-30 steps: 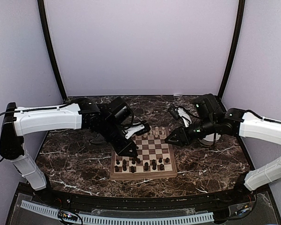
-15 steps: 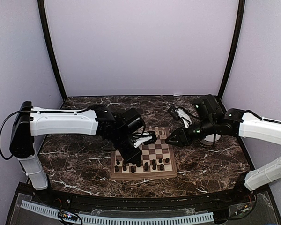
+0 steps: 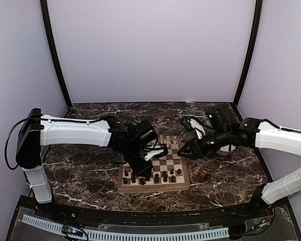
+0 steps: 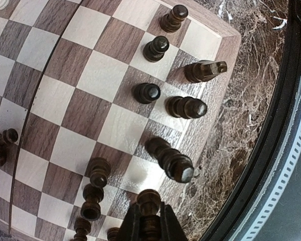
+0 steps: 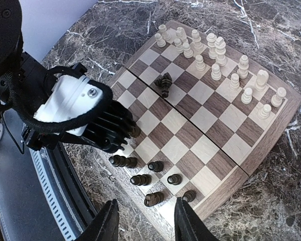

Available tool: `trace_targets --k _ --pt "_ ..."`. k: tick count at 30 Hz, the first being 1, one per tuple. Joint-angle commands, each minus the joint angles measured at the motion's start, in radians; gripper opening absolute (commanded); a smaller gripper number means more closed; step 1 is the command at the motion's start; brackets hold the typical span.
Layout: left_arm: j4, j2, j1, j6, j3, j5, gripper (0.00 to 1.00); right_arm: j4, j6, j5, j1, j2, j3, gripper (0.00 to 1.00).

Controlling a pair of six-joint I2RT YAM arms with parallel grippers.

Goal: Set up the chess pieces on the board
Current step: Place the king at e8.

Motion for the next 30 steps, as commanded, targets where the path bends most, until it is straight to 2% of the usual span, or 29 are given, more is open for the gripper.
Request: trace_targets --k 1,13,24,30 --pt "0.01 0.007 -0.005 -0.002 0.018 0.009 0.07 0.011 -0.007 0.003 -0.005 0.006 -0.006 0.39" --pt "0.039 0.032 -0.005 -0.019 0.009 0.018 0.11 -0.005 -0.014 0.001 -0.004 0.008 -0.01 0.39" --pt "0.026 0.042 -0.005 -0.013 0.004 0.021 0.21 0.008 -0.017 -0.003 -0.005 0.026 -0.009 0.39" --pt "0.012 0.036 -0.005 -0.006 0.01 0.026 0.31 0.017 -0.02 -0.005 -0.004 0.035 -0.013 0.39"
